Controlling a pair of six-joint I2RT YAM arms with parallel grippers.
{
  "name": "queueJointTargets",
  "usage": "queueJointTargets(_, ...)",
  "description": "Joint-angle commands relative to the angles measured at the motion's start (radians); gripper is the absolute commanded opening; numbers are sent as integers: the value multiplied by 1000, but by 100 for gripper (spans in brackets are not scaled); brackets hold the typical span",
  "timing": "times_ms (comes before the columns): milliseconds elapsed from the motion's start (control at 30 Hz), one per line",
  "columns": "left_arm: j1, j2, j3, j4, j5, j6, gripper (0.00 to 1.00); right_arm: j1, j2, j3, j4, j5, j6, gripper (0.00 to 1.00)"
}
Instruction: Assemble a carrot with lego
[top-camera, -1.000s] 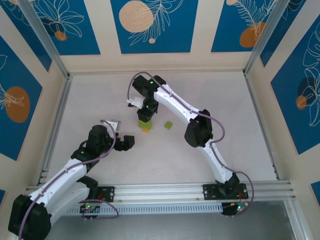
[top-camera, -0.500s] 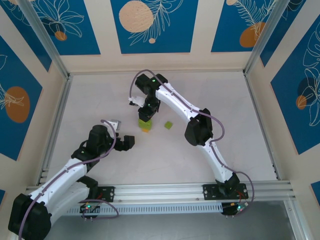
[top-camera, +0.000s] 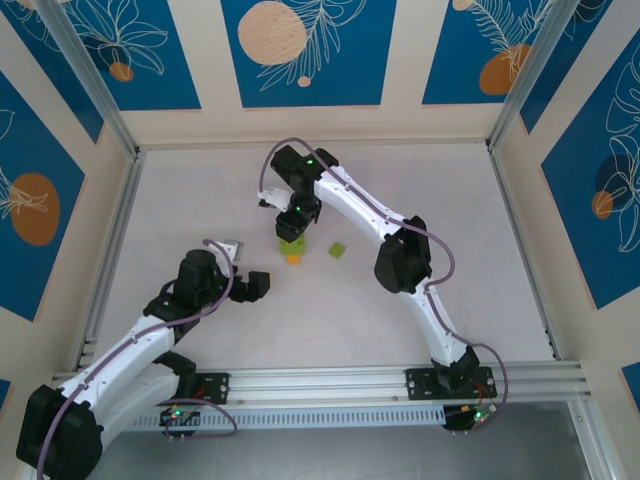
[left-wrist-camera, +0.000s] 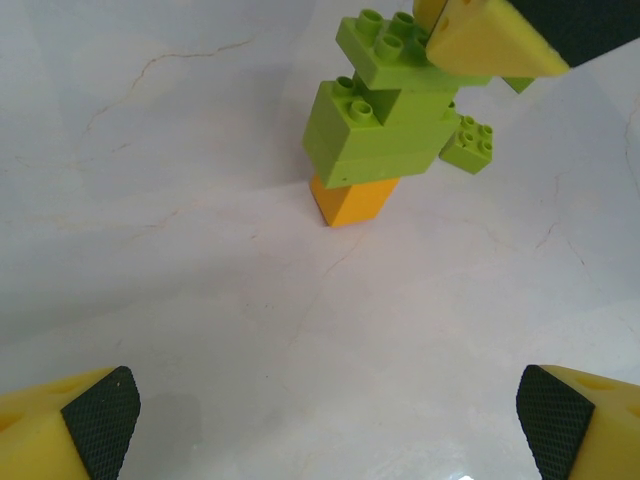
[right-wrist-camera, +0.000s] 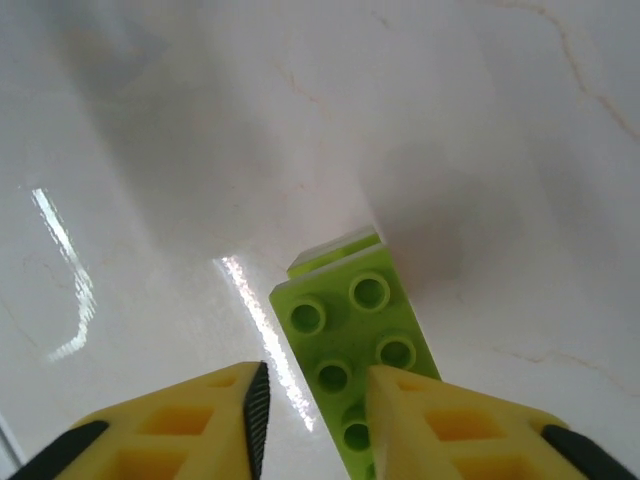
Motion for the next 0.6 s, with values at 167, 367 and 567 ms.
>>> queueJointTargets(167, -15, 4, 36, 27, -11, 17, 99, 8, -220, -154, 202, 12, 18, 41)
queueJointTargets(367, -16, 2, 36, 26, -14, 18, 99, 7, -342, -331, 310, 71, 44, 41)
queueJointTargets(567, -16, 41, 54, 53, -61, 64, 99, -36, -421, -539, 365, 181, 195, 49)
